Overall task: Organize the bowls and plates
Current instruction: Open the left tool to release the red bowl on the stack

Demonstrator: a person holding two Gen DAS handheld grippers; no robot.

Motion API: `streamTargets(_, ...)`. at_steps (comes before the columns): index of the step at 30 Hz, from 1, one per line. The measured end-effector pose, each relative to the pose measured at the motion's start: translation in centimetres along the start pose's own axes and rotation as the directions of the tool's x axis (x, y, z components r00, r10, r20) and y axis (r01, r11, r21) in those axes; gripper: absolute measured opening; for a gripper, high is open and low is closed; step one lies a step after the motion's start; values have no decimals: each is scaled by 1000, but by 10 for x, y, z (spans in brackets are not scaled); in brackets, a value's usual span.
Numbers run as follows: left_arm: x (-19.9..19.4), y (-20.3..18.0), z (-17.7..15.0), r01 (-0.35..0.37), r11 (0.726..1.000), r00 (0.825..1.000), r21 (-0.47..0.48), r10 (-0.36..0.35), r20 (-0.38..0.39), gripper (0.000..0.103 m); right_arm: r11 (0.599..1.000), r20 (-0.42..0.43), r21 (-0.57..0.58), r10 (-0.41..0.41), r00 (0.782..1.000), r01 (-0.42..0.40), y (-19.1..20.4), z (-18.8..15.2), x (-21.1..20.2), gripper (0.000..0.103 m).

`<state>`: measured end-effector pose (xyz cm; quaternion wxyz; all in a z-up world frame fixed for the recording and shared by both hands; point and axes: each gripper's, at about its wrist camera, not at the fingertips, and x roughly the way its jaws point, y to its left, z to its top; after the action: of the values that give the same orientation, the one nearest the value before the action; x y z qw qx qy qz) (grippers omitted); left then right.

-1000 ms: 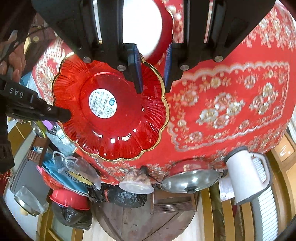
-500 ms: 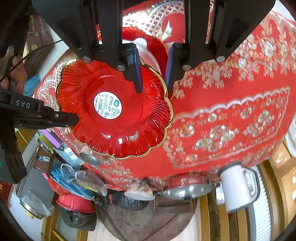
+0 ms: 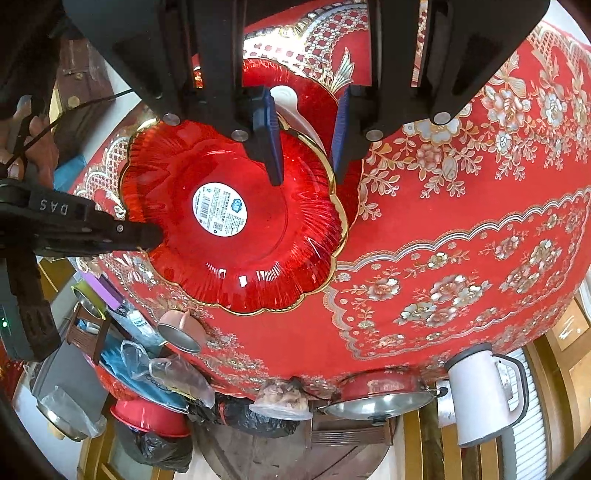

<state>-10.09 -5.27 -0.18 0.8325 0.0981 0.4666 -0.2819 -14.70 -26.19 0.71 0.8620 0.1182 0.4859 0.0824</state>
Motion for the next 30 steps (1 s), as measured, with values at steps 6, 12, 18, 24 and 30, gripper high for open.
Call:
streamTargets(6, 1, 4, 1, 15, 1000, 1000, -9, -15, -15, 26, 1000, -6, 6, 26, 1000, -26, -3, -1, 1, 16)
streamTargets(12, 0, 10, 1, 25, 999, 1000, -29, -25, -14, 26, 999, 1, 24, 46, 999, -46, -9, -1, -1, 21)
streamTargets(18, -11, 29, 12, 27, 996, 999, -83, -25, 29, 26, 998, 60, 40, 44, 997, -46, -22, 6, -18, 31)
streamTargets(24, -29, 40, 41, 49, 989, 994, -141, -35, 101, 32, 994, 170, 111, -7, 985, -12, -60, 15, -52, 51)
streamTargets(30, -26, 31, 86, 83, 985, 990, -151, -64, 127, 60, 979, 255, 200, -79, 964, 27, -111, 22, -86, 62)
